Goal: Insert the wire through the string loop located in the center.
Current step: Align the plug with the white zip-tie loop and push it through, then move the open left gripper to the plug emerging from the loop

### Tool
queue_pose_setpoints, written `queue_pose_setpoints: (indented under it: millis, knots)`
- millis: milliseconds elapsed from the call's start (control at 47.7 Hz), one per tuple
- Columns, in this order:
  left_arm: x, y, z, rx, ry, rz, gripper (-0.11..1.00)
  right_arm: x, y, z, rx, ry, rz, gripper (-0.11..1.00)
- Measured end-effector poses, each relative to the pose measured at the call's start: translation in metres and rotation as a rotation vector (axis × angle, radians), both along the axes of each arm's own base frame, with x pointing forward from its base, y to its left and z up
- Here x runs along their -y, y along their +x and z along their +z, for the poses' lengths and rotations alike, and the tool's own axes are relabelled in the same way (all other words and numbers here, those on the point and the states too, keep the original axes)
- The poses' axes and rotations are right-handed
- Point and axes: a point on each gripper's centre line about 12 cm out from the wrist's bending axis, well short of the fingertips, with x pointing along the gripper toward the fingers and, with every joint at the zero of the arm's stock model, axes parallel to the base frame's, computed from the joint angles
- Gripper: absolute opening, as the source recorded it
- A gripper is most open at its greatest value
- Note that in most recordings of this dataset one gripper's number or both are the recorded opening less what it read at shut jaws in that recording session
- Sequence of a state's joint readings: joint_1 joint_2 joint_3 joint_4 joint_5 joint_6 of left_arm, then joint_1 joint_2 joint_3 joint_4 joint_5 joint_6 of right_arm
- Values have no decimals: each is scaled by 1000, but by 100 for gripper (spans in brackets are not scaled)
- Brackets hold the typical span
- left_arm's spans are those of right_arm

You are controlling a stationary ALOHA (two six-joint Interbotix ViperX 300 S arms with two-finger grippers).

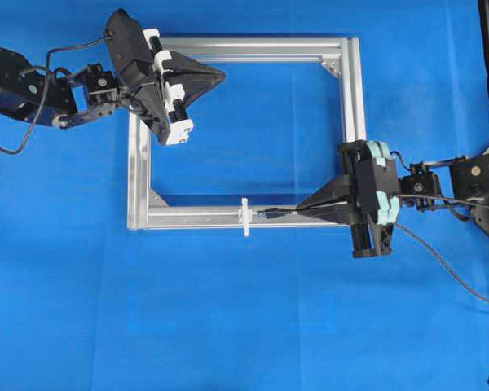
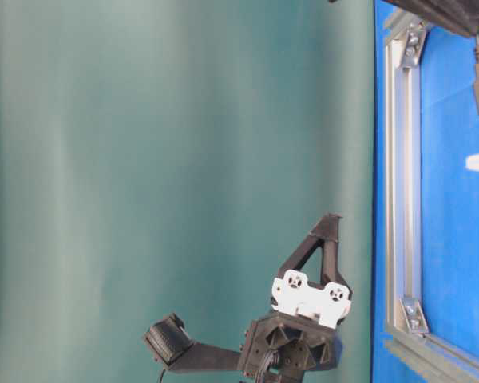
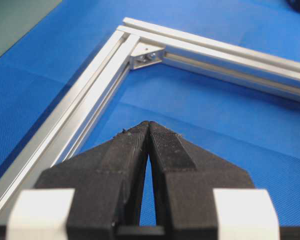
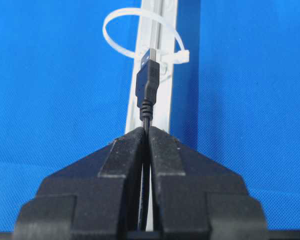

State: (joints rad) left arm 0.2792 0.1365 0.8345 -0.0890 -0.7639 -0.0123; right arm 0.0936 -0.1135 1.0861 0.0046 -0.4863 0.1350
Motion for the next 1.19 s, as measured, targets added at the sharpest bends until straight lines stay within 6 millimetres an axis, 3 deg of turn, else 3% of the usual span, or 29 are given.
queue_pose_setpoints:
  millis: [189,712,1194]
  knots:
    - [1,0,0,0,0,-2,0,-1,10,-1,0,0,2,-2]
    - [1,0,0,-2,4,-2,0,-7,66,-5,23,2,3,-2]
    - [2,1,0,0,-1,-6,0,-8,69,-5,24,2,3,-2]
